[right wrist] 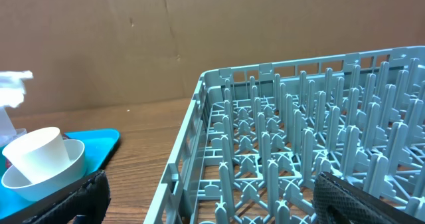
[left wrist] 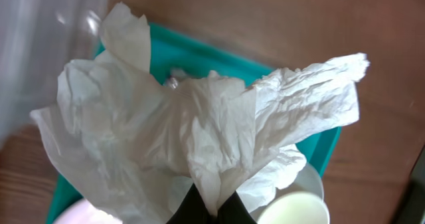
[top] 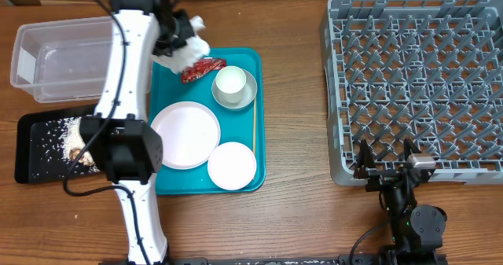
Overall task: Sort waste into correct bins and load items into the dishwasher
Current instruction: 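Carry the tissue left and drop it into the clear plastic bin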
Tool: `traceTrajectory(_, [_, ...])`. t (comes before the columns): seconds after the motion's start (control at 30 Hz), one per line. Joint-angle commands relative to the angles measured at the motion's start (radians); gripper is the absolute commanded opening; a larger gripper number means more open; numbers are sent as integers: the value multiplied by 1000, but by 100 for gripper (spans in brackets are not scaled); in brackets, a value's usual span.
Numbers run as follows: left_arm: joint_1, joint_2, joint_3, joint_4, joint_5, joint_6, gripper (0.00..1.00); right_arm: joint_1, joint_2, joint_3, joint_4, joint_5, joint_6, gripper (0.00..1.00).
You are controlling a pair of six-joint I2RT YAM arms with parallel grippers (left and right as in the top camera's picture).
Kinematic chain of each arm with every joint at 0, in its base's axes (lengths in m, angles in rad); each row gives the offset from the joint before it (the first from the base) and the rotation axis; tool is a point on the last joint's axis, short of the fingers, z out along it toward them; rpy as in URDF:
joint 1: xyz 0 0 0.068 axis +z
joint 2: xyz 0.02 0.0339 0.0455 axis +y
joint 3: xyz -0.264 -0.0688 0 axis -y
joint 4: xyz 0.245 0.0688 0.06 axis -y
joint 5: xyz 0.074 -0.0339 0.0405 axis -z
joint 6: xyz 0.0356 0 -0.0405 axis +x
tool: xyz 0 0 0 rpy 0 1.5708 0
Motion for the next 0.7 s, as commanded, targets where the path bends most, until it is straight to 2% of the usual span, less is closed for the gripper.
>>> traceTrajectory(0.0, [85,-25,79,35,-5,-23,4,-1,-9,-10,6,9,-6,100])
traceTrajectory(0.2, [217,-24,88,114,-15,-22,4,-1,-9,-10,6,9,-6,100])
traceTrajectory(0.33, [273,-16,80,133,-111,-22,5,-1,-9,-10,6,9,-6,100])
traceTrajectory(0.4, [292,-13,66,146,-165,-22,8,-1,-9,-10,6,9,-6,100])
traceTrajectory(0.43, [299,-13,59,149,-186,-22,13,-1,-9,-10,6,9,-6,100])
traceTrajectory(0.47, [304,-12,50,152,-195,-22,33,-1,-9,-10,6,9,-6,100])
traceTrajectory(0.5, [309,-12,43,153,-195,-23,70,-1,-9,-10,6,9,-6,100])
traceTrajectory(0.53, [312,-12,37,154,-195,-22,100,-1,-9,-10,6,9,-6,100])
traceTrajectory(0.67, [314,-12,24,159,-194,-22,100,-1,-9,-10,6,9,-6,100])
